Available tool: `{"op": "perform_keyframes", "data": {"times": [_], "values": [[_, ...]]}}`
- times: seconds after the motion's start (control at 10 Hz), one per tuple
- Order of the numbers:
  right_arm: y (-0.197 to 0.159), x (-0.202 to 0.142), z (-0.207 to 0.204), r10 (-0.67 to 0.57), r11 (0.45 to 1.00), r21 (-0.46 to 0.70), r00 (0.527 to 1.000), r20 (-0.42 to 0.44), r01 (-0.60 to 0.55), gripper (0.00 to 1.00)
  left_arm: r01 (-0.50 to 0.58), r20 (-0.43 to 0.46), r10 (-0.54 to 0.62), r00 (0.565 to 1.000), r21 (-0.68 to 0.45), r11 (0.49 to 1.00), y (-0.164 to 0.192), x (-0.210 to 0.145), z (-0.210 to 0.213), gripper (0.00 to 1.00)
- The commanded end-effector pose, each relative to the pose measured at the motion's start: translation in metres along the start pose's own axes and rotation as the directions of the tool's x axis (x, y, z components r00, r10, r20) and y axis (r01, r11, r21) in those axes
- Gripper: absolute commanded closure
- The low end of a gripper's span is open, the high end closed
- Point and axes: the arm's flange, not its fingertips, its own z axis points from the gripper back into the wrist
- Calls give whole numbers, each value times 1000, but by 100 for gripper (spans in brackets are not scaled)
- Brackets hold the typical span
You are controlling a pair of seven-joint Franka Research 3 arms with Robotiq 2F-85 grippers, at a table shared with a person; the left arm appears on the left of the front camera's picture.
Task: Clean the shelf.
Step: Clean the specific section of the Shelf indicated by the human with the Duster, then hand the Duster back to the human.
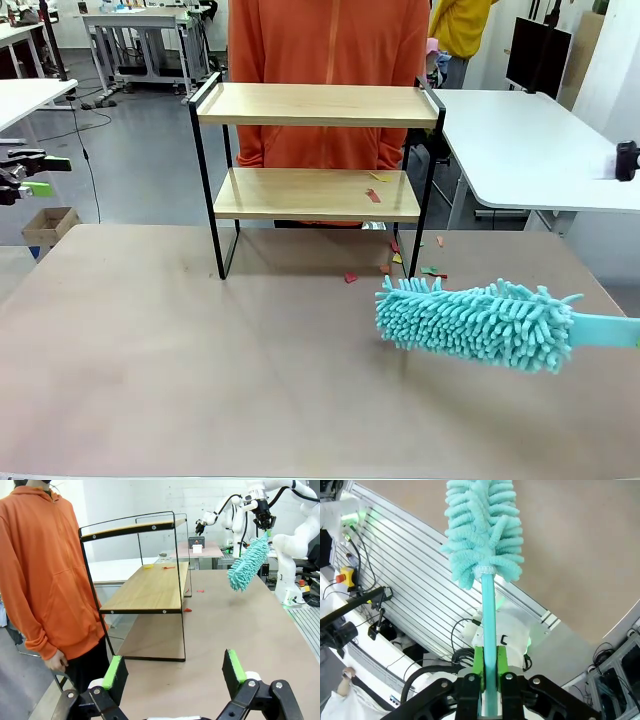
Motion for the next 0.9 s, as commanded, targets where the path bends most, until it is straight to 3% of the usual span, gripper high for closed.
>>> {"op": "perform_keyframes", "data": {"times": [0.0, 0.8], "values": [[8, 3, -1, -2, 1000, 16, 1000, 3, 2, 87, 3, 7, -3, 1000, -4, 1000, -2, 3, -1, 0], [8, 3, -1, -2, 1000, 16, 1000, 3, 2, 87, 3, 7, -3, 1000, -4, 1000, -2, 3, -1, 0]]}}
